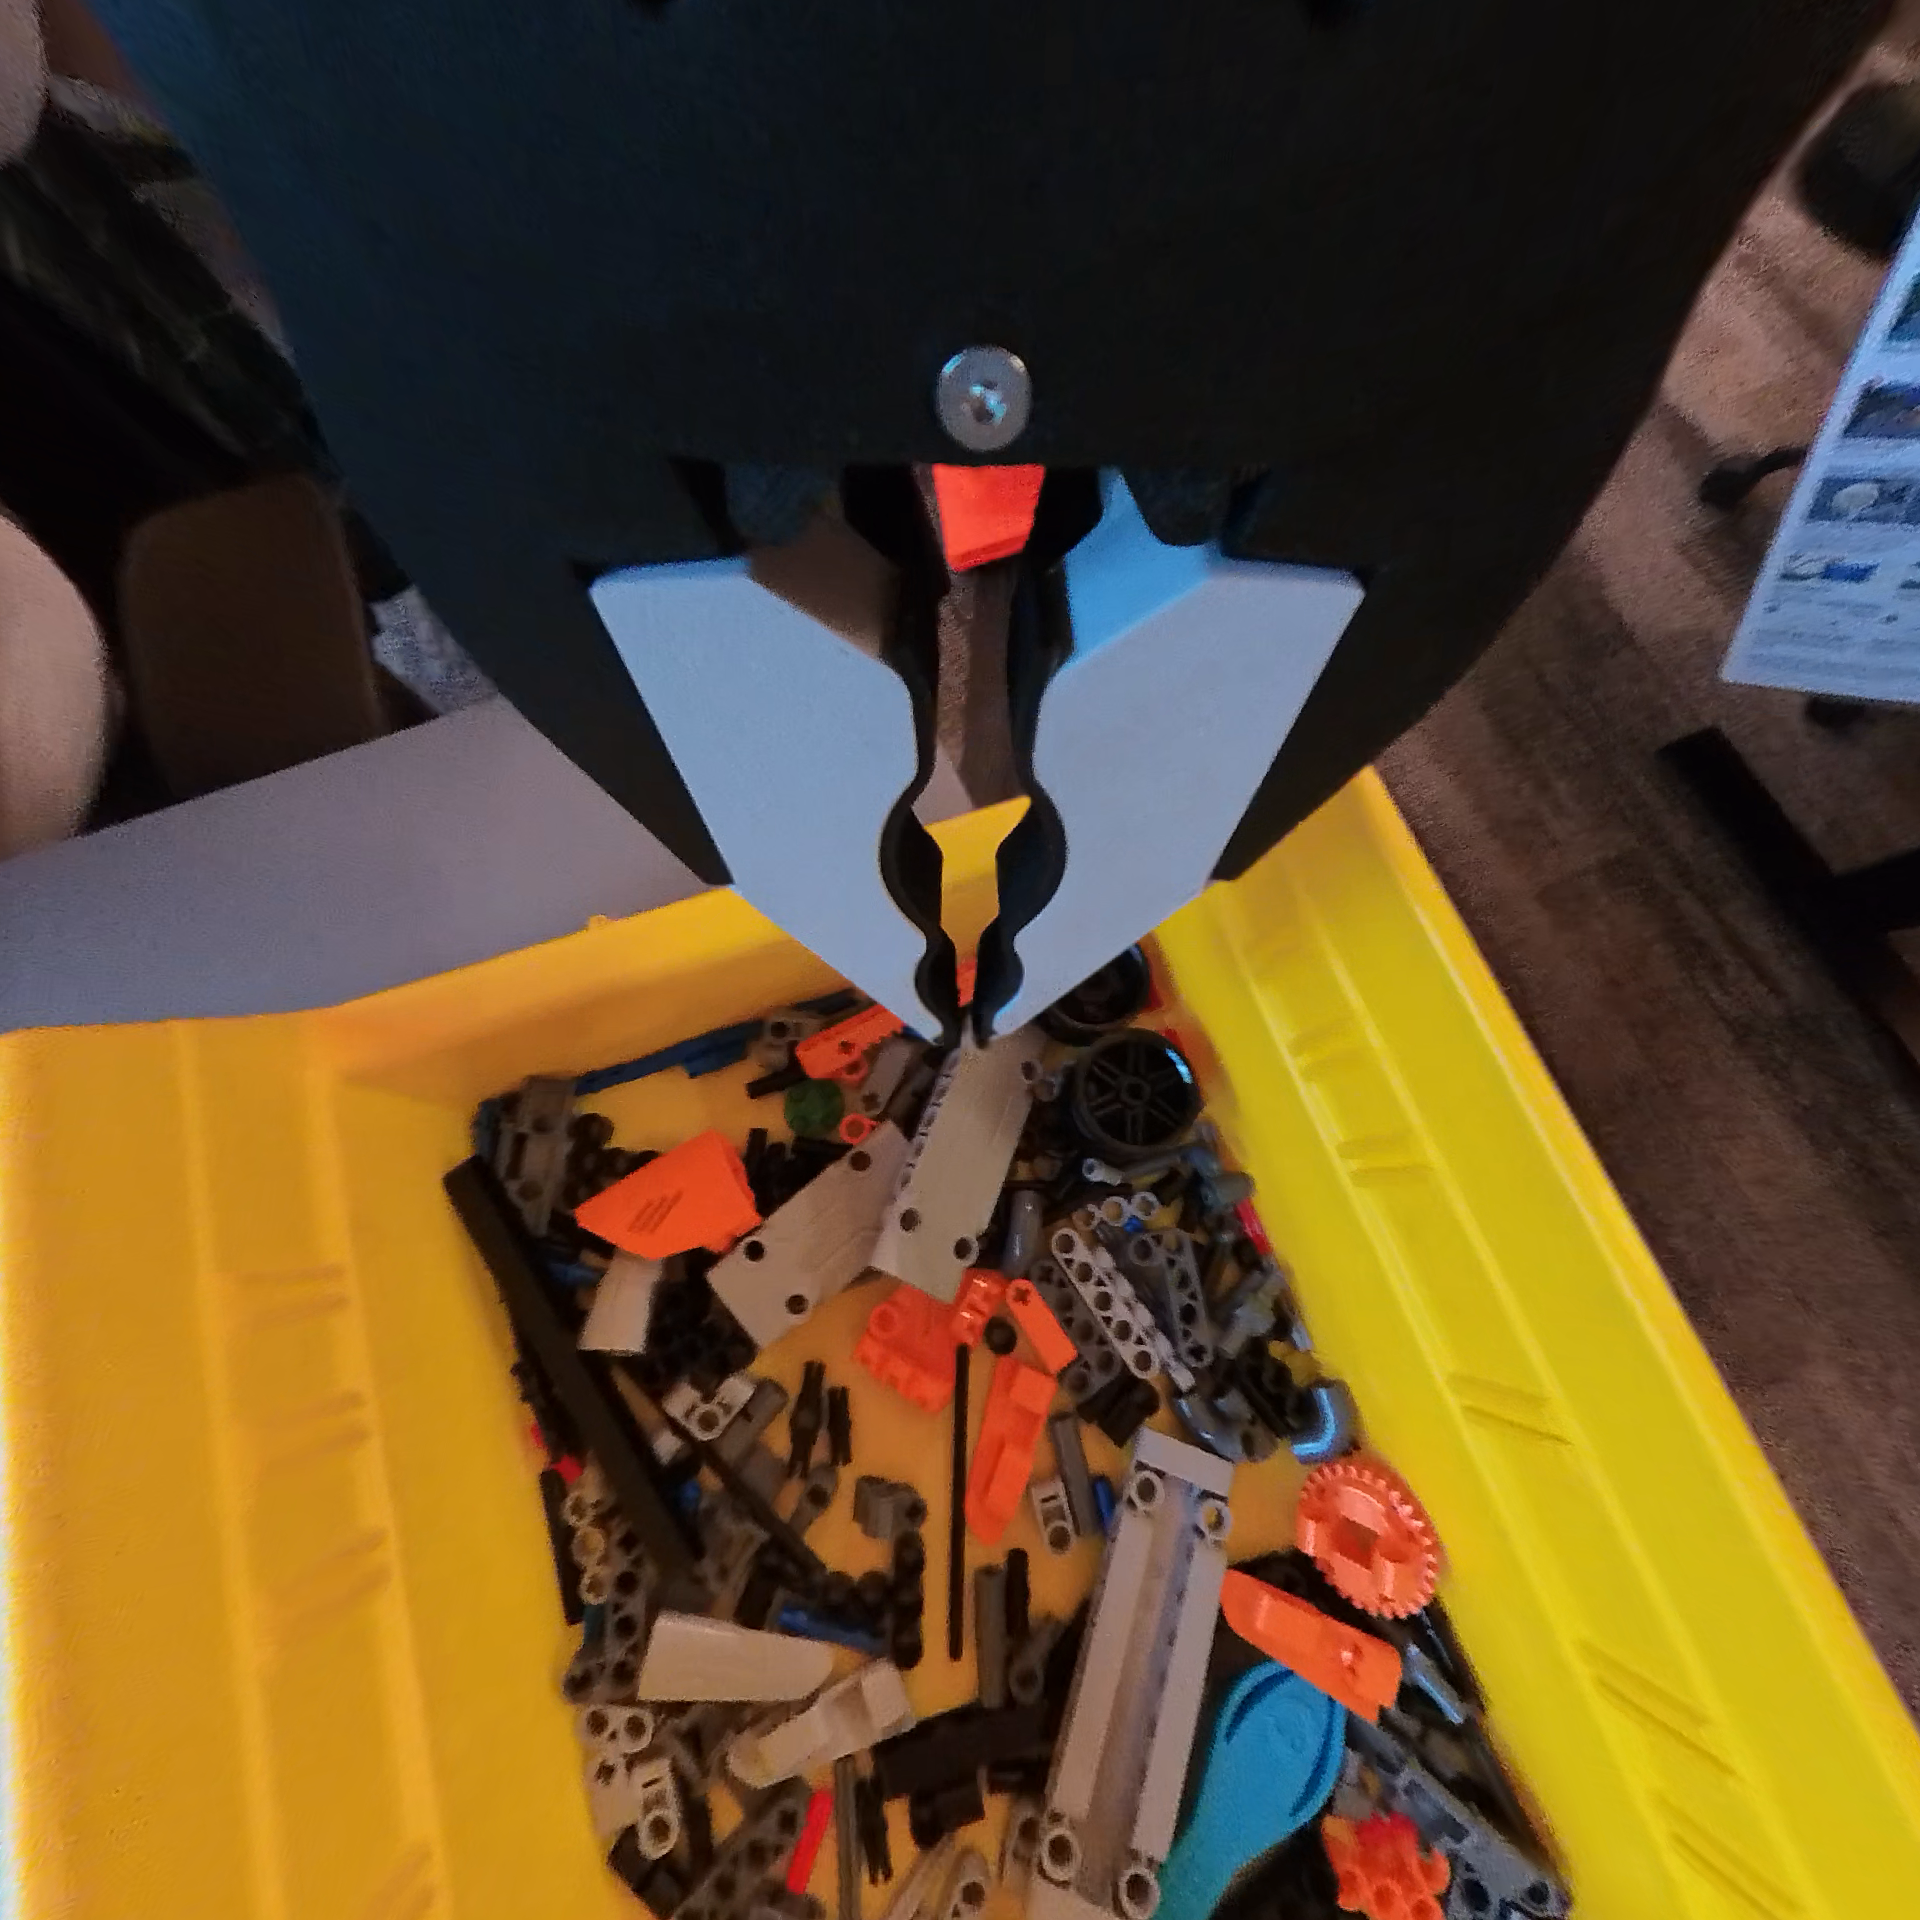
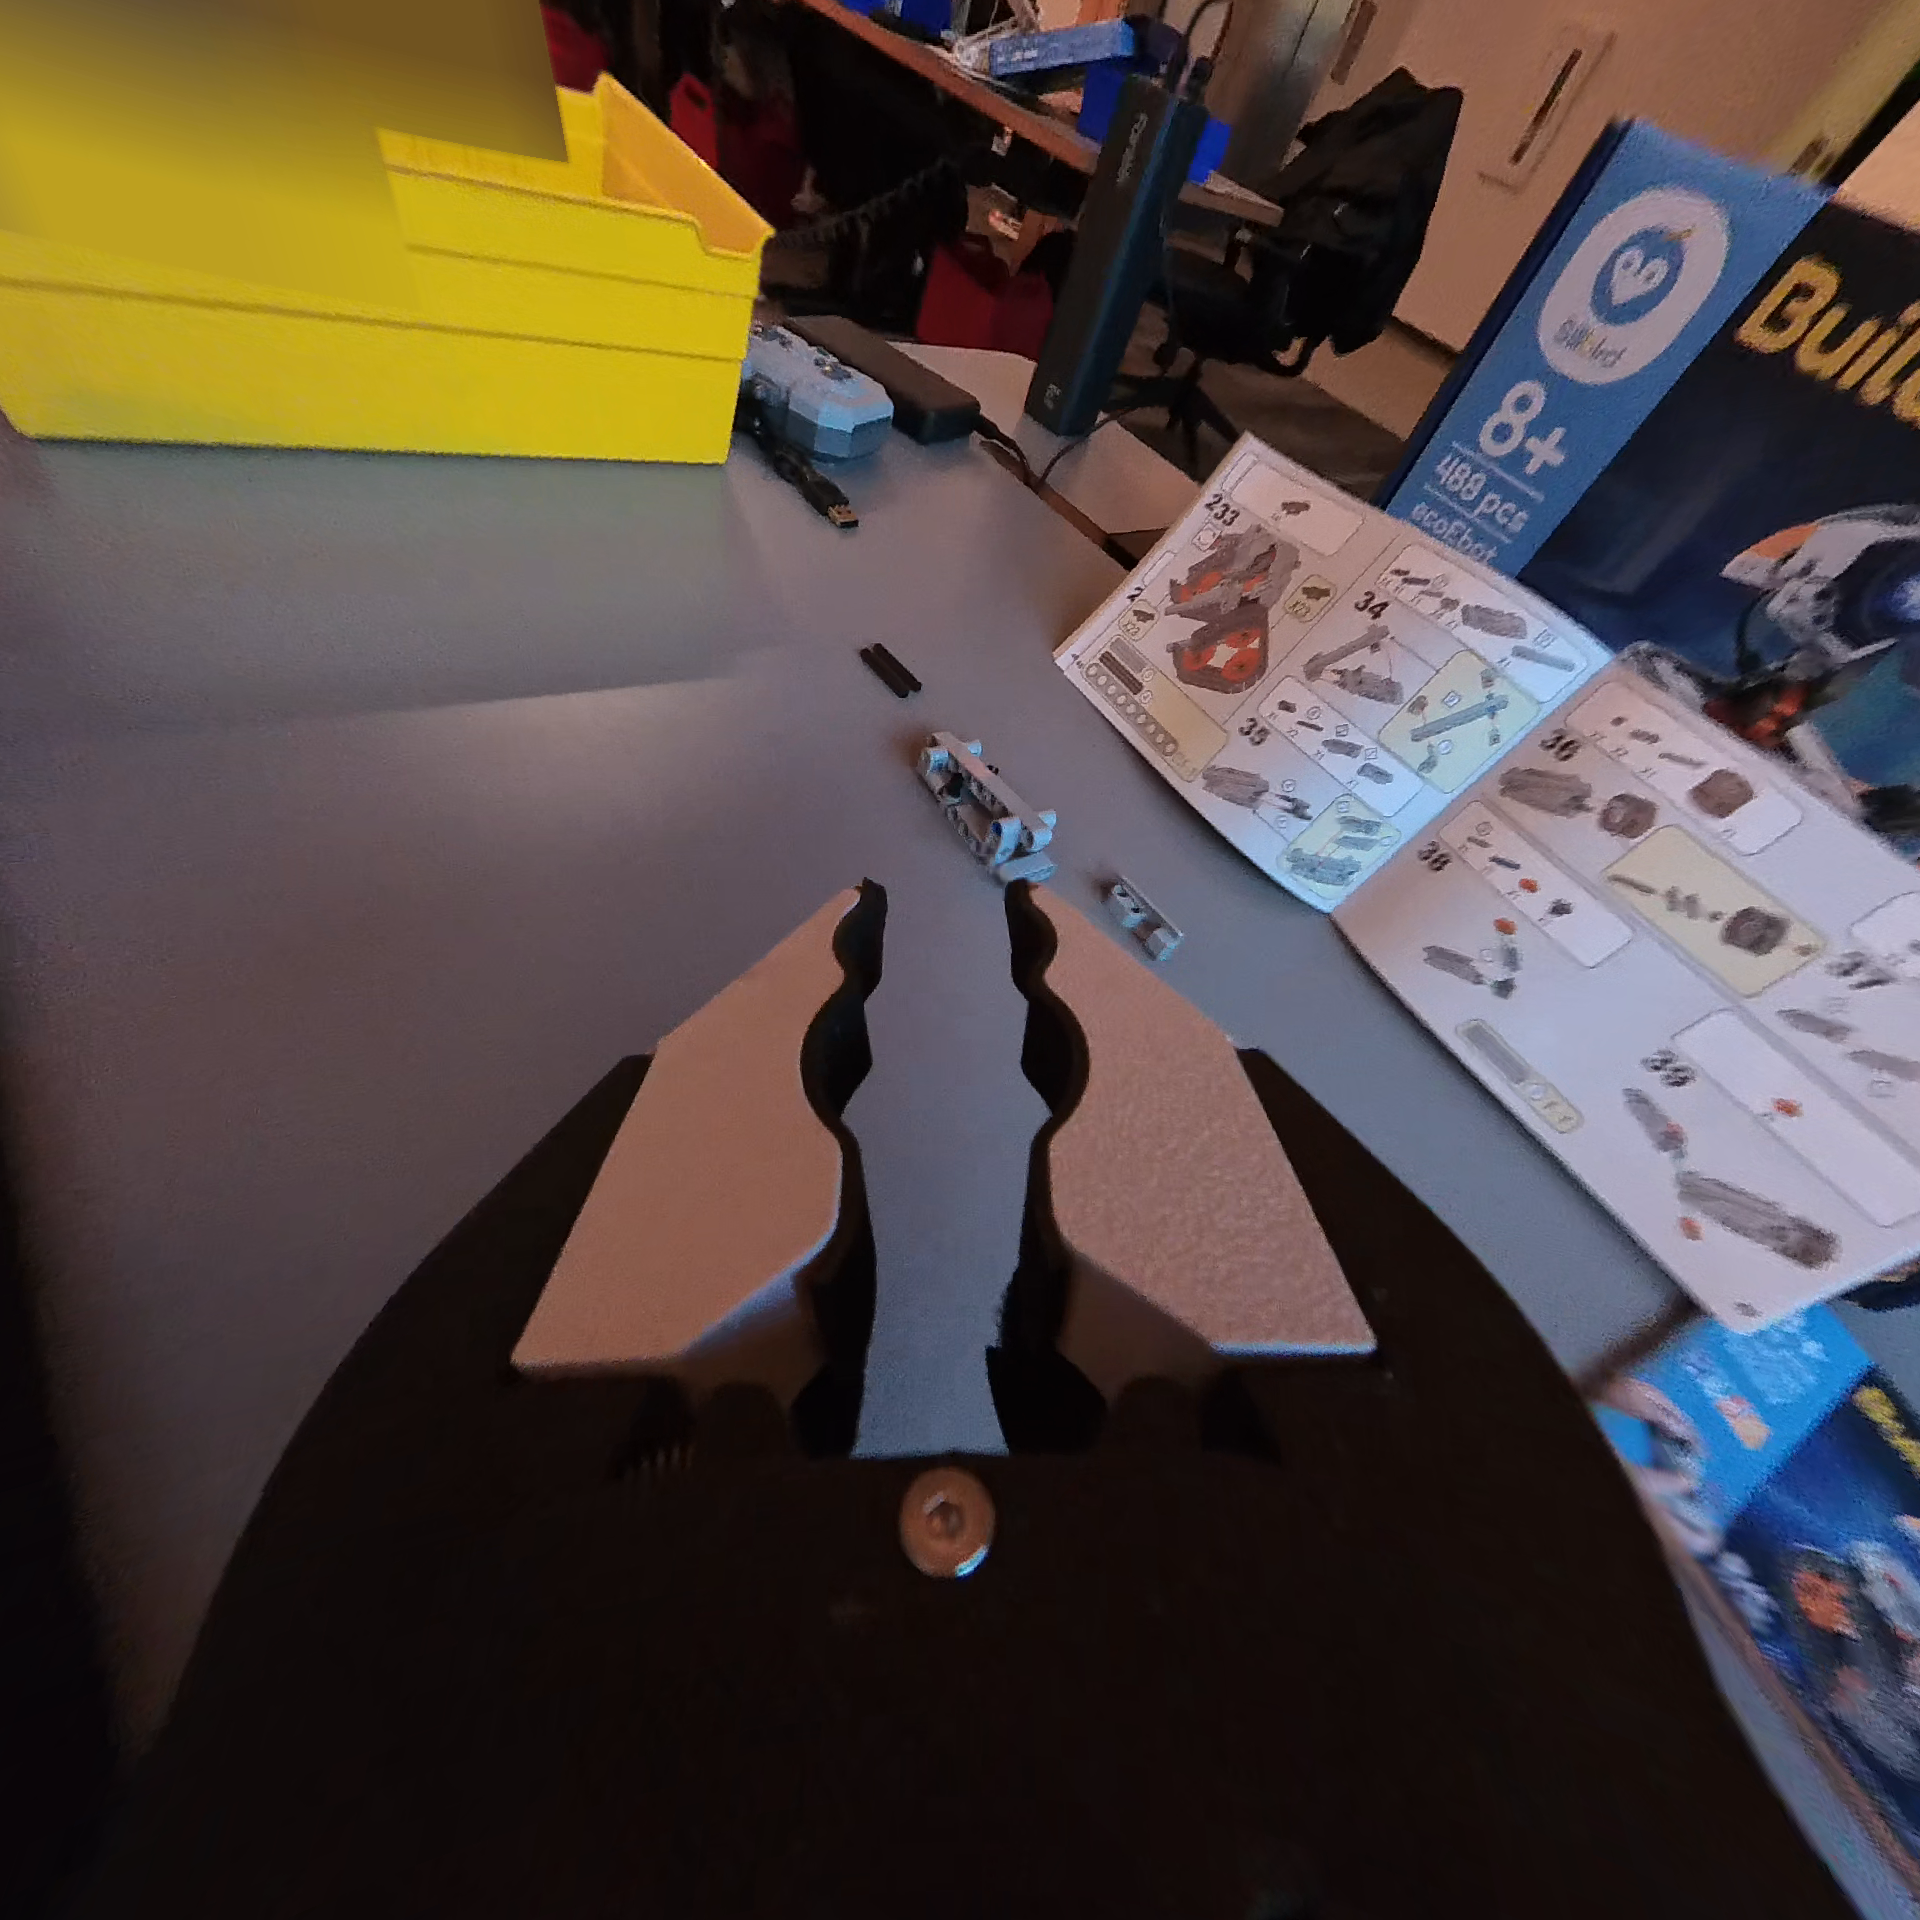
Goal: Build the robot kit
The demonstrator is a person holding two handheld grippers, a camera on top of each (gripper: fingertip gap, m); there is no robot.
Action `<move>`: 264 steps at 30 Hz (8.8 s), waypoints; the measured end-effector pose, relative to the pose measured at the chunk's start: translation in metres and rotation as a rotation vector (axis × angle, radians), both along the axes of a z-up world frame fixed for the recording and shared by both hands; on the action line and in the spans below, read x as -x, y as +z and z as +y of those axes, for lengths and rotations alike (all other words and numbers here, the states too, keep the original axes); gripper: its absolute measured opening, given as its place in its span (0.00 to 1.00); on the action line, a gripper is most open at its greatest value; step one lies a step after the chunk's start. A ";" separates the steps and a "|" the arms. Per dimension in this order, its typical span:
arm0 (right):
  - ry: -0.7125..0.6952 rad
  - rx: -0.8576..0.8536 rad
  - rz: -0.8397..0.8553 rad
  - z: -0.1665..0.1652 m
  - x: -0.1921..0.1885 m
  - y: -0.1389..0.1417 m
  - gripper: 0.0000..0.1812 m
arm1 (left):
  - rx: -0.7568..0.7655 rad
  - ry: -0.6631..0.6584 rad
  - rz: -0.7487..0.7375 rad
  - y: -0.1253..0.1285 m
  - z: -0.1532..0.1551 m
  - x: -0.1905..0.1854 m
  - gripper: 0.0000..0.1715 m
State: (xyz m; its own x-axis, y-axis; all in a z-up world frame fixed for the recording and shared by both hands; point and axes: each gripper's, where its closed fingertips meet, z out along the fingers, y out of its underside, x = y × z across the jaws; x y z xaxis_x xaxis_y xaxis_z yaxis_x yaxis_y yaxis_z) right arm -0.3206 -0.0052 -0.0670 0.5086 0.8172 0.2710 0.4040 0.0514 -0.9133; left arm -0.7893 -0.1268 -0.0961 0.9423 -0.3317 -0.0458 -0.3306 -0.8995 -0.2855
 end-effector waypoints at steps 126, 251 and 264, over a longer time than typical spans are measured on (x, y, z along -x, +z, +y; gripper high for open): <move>0.953 -1.149 -0.187 -0.069 0.363 0.089 0.00 | -0.016 -0.880 -0.258 0.089 0.049 -0.111 0.11; 0.409 1.058 0.787 0.001 -0.011 0.031 0.11 | 0.033 -0.411 -0.909 0.025 0.091 -0.475 0.03; 0.697 0.409 -0.061 -0.045 0.003 -0.050 0.07 | 0.106 -0.653 -0.514 -0.026 0.061 -0.460 0.03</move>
